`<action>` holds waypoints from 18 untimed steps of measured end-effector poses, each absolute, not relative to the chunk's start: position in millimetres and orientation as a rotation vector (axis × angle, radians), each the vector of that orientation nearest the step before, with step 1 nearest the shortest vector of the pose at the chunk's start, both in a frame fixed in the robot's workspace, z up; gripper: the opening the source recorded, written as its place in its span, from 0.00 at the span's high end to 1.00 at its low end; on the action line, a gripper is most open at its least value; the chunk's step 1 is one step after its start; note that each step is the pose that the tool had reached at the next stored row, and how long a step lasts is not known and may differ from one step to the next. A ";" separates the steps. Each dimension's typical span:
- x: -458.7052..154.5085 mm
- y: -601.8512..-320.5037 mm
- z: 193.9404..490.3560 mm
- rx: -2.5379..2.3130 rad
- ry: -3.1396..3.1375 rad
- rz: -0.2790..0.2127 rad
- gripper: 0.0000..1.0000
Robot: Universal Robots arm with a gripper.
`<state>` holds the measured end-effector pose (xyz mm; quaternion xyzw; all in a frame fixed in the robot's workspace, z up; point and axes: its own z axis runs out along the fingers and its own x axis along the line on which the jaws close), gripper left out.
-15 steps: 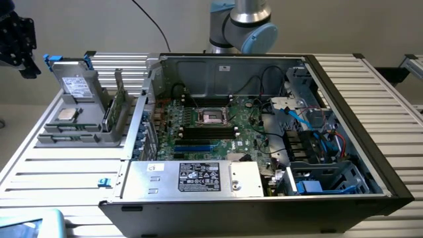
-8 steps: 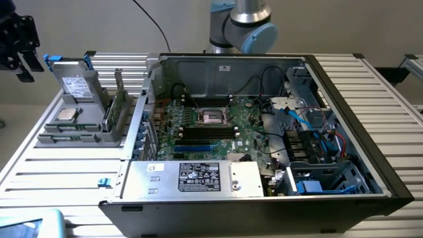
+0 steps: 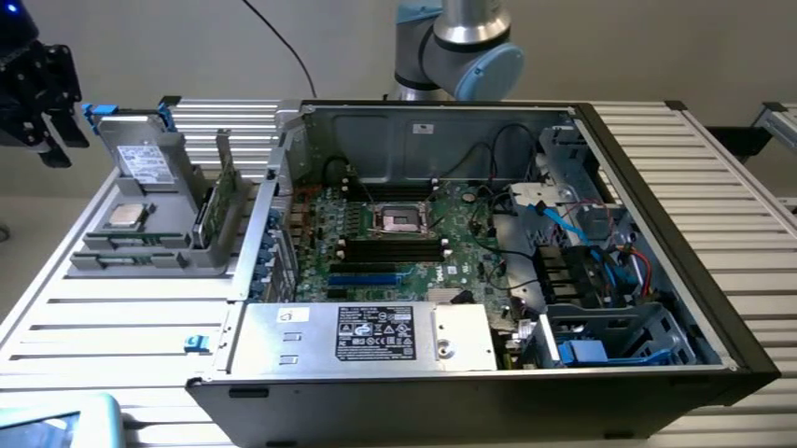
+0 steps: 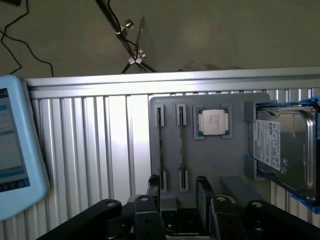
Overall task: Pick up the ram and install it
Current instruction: 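Pick up the ram and move it above insertion slot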
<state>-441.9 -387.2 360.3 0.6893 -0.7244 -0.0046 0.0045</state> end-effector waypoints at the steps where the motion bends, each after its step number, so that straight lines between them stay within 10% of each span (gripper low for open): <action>1: -441.5 -387.7 358.4 2.160 -2.269 -0.014 0.57; 18: -434.5 -393.7 327.4 2.158 -2.267 -0.018 0.57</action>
